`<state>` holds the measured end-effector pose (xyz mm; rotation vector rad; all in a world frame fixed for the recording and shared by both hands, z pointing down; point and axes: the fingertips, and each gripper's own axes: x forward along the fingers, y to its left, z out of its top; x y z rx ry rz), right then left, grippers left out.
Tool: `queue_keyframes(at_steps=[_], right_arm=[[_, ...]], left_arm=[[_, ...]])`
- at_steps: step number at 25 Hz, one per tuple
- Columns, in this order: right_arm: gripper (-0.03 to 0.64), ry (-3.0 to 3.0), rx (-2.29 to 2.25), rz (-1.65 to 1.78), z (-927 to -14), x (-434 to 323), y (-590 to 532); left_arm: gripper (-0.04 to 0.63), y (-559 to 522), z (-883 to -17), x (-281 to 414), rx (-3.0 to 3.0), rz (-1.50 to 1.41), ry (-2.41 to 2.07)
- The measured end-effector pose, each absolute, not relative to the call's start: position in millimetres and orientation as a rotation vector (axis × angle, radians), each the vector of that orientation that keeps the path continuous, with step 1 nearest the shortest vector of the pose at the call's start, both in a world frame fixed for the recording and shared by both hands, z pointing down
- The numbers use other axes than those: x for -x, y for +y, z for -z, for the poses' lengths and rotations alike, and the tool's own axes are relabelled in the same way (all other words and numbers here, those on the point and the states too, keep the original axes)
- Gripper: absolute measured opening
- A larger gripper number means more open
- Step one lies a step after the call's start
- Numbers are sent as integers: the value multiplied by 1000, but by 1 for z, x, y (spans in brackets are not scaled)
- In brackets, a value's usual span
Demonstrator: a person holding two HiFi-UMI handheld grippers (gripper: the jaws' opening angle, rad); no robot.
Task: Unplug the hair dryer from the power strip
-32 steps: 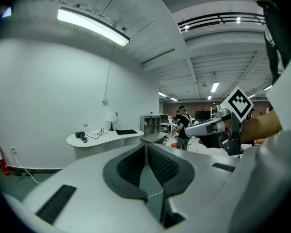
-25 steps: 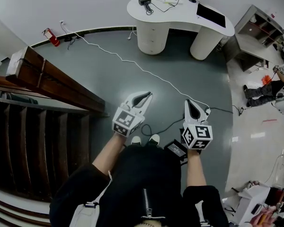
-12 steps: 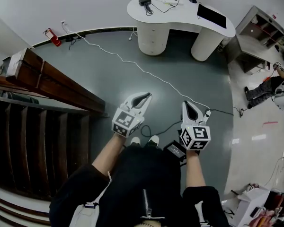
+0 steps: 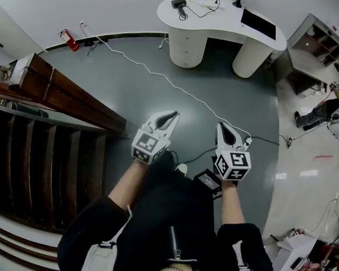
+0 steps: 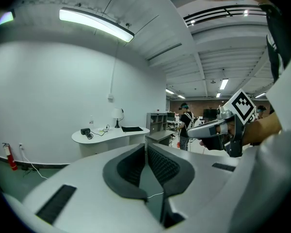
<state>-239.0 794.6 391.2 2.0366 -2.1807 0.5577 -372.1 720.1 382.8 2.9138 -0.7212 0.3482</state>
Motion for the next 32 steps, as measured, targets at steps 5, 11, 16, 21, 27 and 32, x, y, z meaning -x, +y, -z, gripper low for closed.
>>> queue_keyframes(at_steps=[5,11,16,21,27,32], right_arm=[[5,-2185,-2023,-563,-394,229,775],[5,-2159,-2041,-584,-401,204,742],[5,-2135,-2053,-596,-407,179,696],[5,-2113,-2067,-622,-409,158,639],[5,-2099,-2070,-626,-404,139,564],[5,-2095,-2058,-634,-405,132,512]], left_arm=[[28,698,-384,362,-2900,-337,-737],[28,660,-393,339,-2893,-328,-715],[28,613,-401,314,-2885,-321,-692],[28,554,-407,291,-2877,-326,-655],[28,480,-406,270,-2862,-331,-631],[28,431,-412,266,-2853,-337,-625]])
